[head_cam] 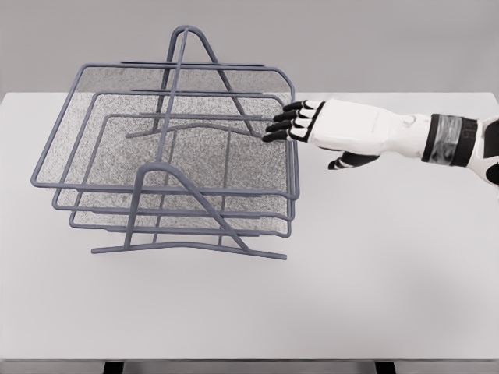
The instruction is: Pull out the upper folder box with right arm
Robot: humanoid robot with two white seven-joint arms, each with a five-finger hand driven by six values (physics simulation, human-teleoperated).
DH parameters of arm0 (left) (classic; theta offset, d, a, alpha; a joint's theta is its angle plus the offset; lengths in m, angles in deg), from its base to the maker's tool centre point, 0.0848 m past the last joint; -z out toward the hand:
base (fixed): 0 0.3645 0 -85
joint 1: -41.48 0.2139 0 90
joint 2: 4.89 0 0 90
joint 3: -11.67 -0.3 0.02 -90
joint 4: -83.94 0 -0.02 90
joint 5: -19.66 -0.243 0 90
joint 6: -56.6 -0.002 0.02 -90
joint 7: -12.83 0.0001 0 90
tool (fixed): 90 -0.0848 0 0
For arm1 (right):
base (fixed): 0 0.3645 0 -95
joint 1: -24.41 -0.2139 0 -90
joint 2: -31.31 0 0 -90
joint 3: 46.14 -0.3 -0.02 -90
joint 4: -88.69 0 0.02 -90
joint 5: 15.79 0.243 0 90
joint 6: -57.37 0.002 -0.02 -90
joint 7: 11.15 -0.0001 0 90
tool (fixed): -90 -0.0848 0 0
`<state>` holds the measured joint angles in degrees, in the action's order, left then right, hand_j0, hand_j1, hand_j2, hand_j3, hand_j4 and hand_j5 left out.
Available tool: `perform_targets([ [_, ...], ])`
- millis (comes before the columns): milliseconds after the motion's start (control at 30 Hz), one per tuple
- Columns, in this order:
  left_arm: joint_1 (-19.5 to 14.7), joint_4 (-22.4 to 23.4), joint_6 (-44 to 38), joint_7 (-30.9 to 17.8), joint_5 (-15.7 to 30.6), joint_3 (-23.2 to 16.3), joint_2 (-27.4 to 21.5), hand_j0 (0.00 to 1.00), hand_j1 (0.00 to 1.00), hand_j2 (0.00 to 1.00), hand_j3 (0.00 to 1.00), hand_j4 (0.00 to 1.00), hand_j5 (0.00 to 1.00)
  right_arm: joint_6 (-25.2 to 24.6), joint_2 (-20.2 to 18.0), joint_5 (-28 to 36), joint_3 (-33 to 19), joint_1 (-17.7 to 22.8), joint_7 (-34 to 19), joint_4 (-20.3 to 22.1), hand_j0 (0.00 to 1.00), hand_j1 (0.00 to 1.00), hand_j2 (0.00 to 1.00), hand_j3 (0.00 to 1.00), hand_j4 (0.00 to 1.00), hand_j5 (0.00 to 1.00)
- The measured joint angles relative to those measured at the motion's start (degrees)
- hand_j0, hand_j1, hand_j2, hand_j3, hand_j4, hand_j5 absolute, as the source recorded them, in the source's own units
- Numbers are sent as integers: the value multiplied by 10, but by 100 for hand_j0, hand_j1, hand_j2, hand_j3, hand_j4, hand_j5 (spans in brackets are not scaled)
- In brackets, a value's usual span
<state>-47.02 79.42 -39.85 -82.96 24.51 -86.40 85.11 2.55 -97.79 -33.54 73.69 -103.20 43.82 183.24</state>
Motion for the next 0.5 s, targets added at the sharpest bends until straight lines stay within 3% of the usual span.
perform_targets([
  [500, 0, 0, 0, 0, 0, 0, 0, 100, 100, 100, 100, 100, 100, -5, -19, -1, 22, 15, 2, -14, 100, 100, 100, 100, 100, 100],
])
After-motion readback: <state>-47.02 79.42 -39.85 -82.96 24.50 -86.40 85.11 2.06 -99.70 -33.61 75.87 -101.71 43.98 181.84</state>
